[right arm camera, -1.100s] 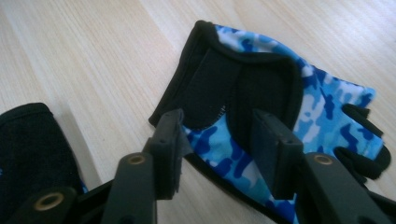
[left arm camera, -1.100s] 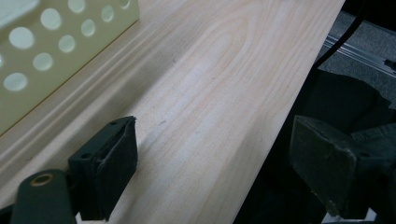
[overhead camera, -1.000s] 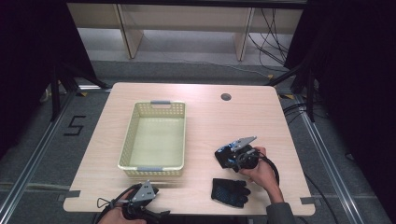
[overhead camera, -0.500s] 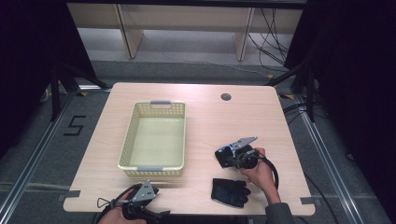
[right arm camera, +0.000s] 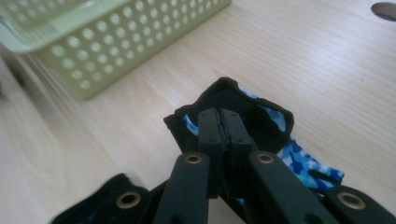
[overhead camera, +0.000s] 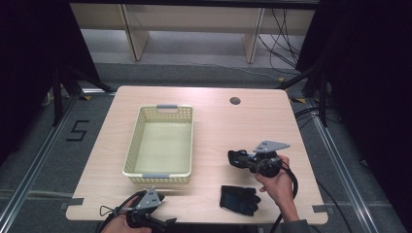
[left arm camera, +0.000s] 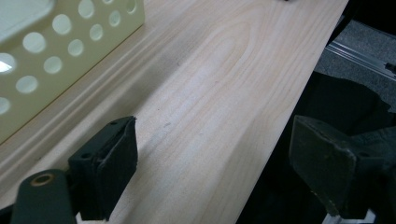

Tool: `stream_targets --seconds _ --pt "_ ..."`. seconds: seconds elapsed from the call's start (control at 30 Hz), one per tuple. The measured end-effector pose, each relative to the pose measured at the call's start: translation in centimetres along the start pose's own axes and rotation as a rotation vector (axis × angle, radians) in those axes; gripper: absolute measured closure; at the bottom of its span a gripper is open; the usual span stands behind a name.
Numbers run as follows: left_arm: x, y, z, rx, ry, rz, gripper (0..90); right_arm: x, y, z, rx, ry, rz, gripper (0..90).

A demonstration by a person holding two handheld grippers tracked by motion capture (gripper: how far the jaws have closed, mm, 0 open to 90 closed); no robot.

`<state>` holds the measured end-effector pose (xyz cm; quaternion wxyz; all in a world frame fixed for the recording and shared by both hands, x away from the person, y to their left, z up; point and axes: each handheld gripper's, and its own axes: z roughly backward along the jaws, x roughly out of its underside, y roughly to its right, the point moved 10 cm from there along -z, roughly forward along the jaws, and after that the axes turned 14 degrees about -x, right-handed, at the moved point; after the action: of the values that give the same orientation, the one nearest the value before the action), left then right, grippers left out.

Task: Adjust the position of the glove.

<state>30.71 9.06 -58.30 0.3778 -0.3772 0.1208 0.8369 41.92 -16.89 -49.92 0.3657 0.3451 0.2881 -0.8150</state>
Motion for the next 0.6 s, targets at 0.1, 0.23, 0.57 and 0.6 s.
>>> stream_targets --seconds 0.1,0.23,0.57,0.6 --pt "0.0 0.0 0.0 0.001 -0.002 -0.001 15.3 0.2 -1.0 0.8 0.004 0.019 -0.002 89.2" --pt "-0.2 0.3 0.0 0.003 0.01 0.023 15.3 1.5 -3.2 1.8 0.056 0.019 -0.007 89.2" --pt "0.0 0.0 -0.1 -0.003 -0.001 0.008 15.3 5.0 -6.7 1.1 0.048 0.006 -0.029 89.1" --pt "0.0 0.1 0.0 0.001 -0.003 0.012 15.3 5.1 -6.8 1.0 0.038 0.005 -0.025 89.1"
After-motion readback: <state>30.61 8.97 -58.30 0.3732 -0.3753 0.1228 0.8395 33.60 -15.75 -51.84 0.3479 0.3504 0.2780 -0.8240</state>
